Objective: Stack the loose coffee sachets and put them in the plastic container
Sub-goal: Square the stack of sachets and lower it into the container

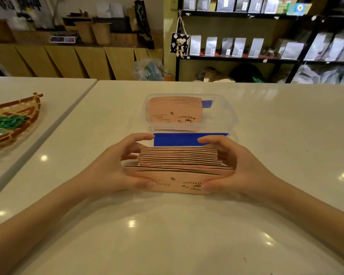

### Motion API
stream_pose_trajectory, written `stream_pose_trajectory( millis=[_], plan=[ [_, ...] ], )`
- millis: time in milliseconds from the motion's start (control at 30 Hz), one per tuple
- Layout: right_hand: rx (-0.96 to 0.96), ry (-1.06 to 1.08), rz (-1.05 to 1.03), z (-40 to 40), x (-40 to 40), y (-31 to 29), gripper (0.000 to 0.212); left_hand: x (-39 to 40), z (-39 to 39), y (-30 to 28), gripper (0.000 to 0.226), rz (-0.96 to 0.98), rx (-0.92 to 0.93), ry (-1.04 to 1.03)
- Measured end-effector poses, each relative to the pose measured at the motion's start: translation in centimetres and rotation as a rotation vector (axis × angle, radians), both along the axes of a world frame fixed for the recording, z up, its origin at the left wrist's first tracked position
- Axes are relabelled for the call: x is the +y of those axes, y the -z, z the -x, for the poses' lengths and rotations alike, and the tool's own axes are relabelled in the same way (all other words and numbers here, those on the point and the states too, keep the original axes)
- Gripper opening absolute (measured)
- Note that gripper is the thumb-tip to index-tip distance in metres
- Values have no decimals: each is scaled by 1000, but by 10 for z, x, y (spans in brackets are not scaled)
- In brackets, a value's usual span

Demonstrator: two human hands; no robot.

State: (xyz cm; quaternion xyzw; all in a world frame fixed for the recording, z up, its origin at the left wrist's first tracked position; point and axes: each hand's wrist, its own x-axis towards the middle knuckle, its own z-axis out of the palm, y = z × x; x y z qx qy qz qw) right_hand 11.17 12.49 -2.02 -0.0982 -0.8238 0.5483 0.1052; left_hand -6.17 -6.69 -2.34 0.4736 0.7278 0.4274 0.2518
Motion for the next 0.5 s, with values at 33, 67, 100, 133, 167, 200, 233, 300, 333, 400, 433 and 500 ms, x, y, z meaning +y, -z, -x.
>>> stream_pose_trajectory(
  millis=[33,67,100,133,167,200,233,300,333,400,433,500],
  plan=[
    [3,9,43,0,1,2,78,-1,1,2,80,-13,-36,-6],
    [-4,11,62,0,1,3,79,-2,1,4,80,-28,-63,-13],
    [-13,6,67,1,1,3,79,-2,1,5,81,-45,-79,-21],
    [-19,0,67,2,2,4,76,-2,0,6,81,-63,-87,-30],
    [-23,-2,71,3,1,4,72,-1,-2,7,81,-87,-95,-40],
    [-27,-4,79,4,0,4,69,1,-4,8,81,-107,-100,-48],
    [-35,-6,88,4,-1,4,66,3,-6,8,82,-116,-102,-52],
    [-44,-6,102,6,-5,6,64,7,-12,10,84,-120,-105,-51],
    [-44,-1,105,7,-7,7,65,9,-14,11,86,-126,-105,-47],
    [-35,27,100,10,-11,10,68,13,-20,13,93,-145,-82,-44],
    [-27,44,97,12,-13,11,70,16,-21,14,95,-159,-63,-59],
    [-2,81,108,15,-16,12,69,20,-23,15,97,-198,-42,-110]
  ],
)
